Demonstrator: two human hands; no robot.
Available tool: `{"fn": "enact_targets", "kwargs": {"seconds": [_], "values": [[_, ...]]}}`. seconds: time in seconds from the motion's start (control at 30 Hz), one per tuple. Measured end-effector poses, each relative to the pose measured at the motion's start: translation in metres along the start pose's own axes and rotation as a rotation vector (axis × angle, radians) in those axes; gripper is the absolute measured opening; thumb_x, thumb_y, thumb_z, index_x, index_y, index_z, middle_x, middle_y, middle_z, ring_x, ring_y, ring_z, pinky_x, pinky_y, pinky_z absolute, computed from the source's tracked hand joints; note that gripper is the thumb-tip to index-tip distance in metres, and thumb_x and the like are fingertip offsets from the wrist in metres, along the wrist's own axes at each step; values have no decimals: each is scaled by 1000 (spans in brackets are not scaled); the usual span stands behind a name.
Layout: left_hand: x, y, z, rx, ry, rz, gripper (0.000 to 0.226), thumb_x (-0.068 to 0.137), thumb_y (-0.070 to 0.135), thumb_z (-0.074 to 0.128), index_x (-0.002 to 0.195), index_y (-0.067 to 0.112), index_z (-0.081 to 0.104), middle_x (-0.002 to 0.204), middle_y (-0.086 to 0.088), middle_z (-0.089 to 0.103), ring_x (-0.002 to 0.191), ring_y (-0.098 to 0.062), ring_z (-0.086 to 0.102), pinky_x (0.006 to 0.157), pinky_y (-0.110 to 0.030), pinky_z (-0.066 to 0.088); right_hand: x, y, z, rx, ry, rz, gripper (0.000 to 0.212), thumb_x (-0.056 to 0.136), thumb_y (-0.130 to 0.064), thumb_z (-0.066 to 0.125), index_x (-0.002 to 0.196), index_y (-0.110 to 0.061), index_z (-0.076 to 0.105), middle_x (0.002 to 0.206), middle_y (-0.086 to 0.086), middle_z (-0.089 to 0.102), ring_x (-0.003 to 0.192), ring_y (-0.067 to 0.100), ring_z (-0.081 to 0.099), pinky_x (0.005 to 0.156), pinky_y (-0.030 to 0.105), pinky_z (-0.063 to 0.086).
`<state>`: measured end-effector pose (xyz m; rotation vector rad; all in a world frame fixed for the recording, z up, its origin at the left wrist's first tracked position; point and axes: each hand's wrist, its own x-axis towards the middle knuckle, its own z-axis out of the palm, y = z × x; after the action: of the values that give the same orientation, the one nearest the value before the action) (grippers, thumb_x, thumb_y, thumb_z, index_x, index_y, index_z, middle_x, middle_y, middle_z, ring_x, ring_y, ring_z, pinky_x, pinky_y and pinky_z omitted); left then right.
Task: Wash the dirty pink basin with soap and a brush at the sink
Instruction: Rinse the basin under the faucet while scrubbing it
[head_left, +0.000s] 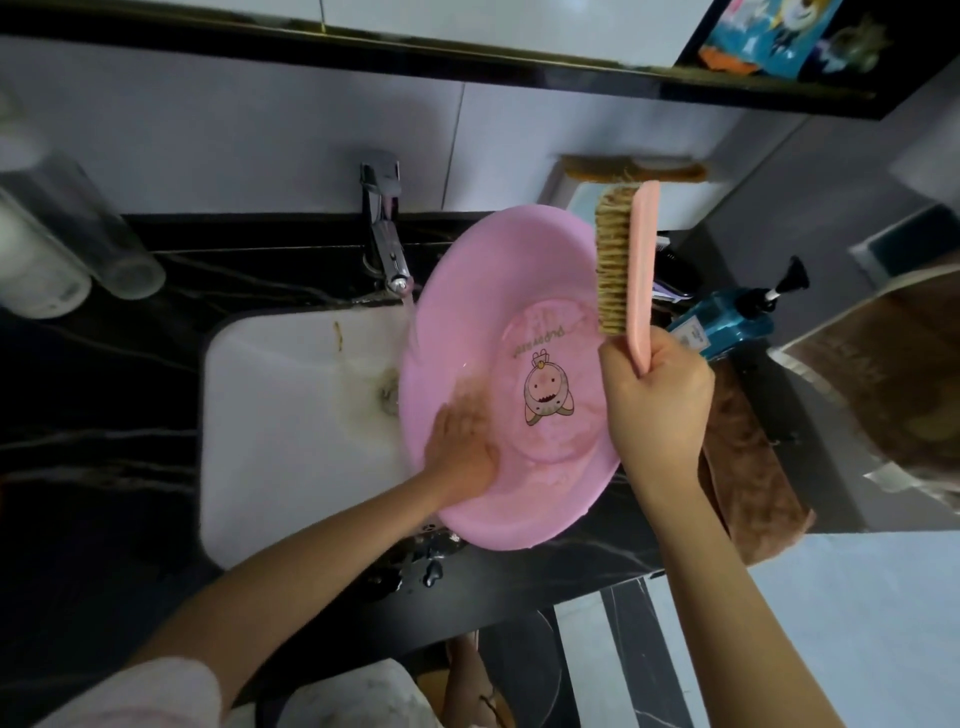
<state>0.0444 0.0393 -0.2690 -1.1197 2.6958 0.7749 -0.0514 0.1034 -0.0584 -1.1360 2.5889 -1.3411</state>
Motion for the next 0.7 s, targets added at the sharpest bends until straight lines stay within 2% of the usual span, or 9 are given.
{"fn": "enact_targets", "kwargs": {"seconds": [0.1, 0.2, 0.27, 0.33, 0.43, 0.53, 0.6, 0.63, 0.7], "values": [[29, -36, -18, 140, 217, 85, 59, 97, 24, 27, 150, 16, 4, 159, -4, 5, 146, -20, 3, 115, -43, -7, -8, 8, -2, -22, 11, 27, 41, 86, -15, 60, 54, -21, 35, 48, -9, 35, 41, 2, 34, 45, 12, 27], [47, -50, -41, 224, 261, 72, 58, 88, 16, 39, 146, 14, 29, 152, -5, 32, 141, -24, 27, 114, -41, -11, -17, 16, -3, -51, 20, 59, 39, 87, -14, 59, 55, -19, 37, 50, -11, 38, 45, 0, 39, 45, 8, 29], [40, -41, -39, 186, 224, 41, 60, 93, 16, 32, 150, 14, 14, 157, -6, 15, 145, -24, 11, 111, -38, -20, -19, 20, -3, -79, 36, 82, 37, 87, -14, 59, 55, -13, 41, 49, -10, 37, 44, 0, 37, 44, 9, 28], [21, -27, -18, 80, 192, -28, 62, 97, 17, 26, 150, 11, -4, 158, -8, -4, 146, -23, -7, 111, -37, -19, -19, 21, -1, -117, 39, 83, 30, 88, -17, 59, 62, -5, 52, 53, -5, 46, 47, 0, 41, 46, 12, 28], [-13, -10, -4, -1, -111, -8, 63, 98, 24, 26, 150, 7, -5, 157, -14, -7, 145, -27, -7, 119, -40, -4, -19, 26, 1, -151, 54, 80, 27, 89, -21, 59, 72, 0, 60, 65, 5, 59, 52, 8, 50, 47, 16, 33], [-35, -14, -19, -145, -308, 10, 53, 95, 23, 38, 145, 9, 29, 153, -8, 26, 142, -24, 22, 114, -33, 18, -21, 28, 0, -153, 65, 83, 33, 87, -31, 53, 73, -2, 60, 69, 6, 61, 56, 13, 53, 47, 14, 31], [-42, -25, -25, -154, -159, -43, 43, 91, 25, 47, 133, 13, 48, 143, -6, 43, 135, -25, 35, 109, -30, 25, -21, 29, -1, -155, 58, 92, 36, 83, -36, 49, 72, -3, 59, 69, 5, 59, 56, 13, 51, 48, 12, 28], [-43, -30, -27, -74, -100, -47, 49, 90, 31, 49, 137, 15, 44, 147, -7, 38, 139, -24, 28, 112, -33, 18, -21, 30, -2, -154, 51, 102, 37, 83, -37, 48, 72, -4, 58, 69, 5, 58, 57, 13, 51, 48, 11, 28], [-36, -45, -24, 77, -94, -56, 65, 93, 40, 41, 149, 18, 18, 158, -7, 6, 146, -23, -2, 116, -43, -4, -22, 30, -2, -162, 43, 106, 35, 82, -38, 47, 72, -6, 57, 69, 6, 58, 58, 13, 51, 48, 11, 28]]}}
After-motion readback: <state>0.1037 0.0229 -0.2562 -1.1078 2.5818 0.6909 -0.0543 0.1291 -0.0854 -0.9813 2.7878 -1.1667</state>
